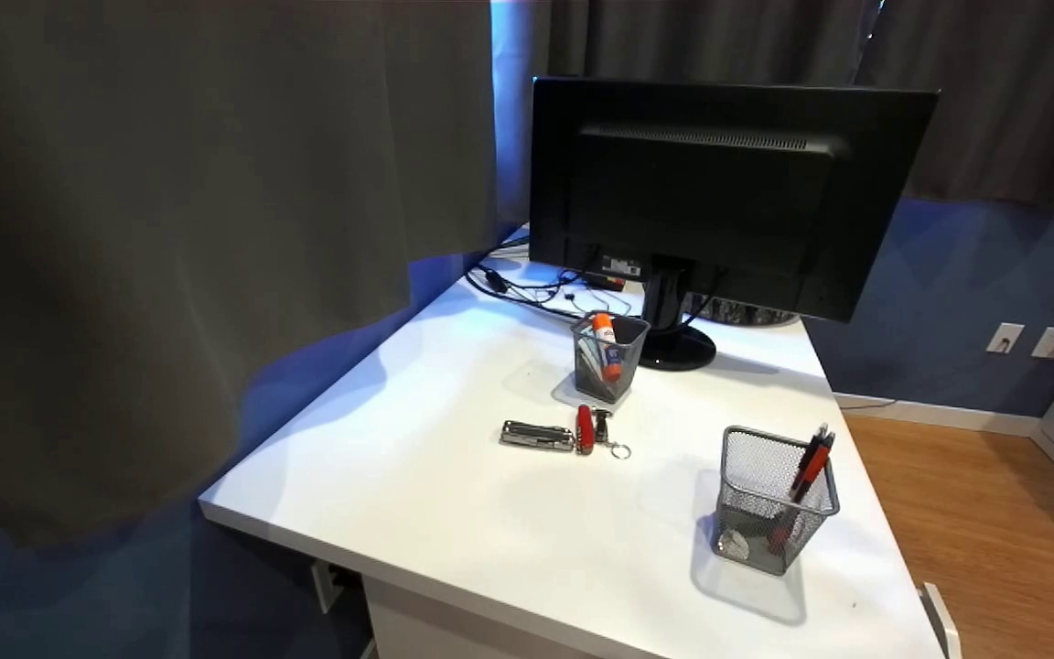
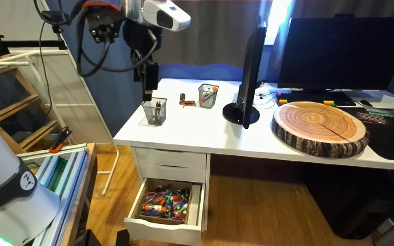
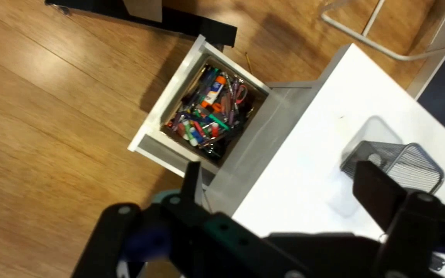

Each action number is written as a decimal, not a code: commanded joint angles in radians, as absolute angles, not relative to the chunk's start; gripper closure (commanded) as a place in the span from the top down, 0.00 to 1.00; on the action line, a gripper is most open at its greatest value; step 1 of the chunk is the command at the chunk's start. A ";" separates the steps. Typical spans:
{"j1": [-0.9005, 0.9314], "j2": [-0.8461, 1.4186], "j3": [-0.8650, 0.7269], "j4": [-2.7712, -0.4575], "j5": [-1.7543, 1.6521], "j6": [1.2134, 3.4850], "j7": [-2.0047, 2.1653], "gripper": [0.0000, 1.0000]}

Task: Remove the pens from the bin

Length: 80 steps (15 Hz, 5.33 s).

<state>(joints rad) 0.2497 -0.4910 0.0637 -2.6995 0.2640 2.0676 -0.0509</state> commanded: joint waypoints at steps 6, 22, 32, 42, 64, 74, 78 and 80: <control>0.364 -0.264 0.193 -2.641 0.414 2.190 -0.115 1.00; 0.414 -0.018 0.275 -2.521 0.522 2.466 -0.193 1.00; 0.332 0.294 0.364 -2.288 0.538 2.491 -0.291 1.00; 0.279 0.427 0.413 -2.209 0.492 2.492 -0.305 0.87; 0.270 0.408 0.409 -2.233 0.460 2.527 -0.283 0.20; 0.269 0.400 0.409 -2.235 0.458 2.517 -0.277 0.03; 0.274 0.385 0.406 -2.241 0.449 2.509 -0.257 0.03; 0.276 0.373 0.406 -2.245 0.440 2.505 -0.246 0.03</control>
<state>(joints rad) 0.2842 0.4073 0.3944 -2.2295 0.4763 2.5190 -0.2916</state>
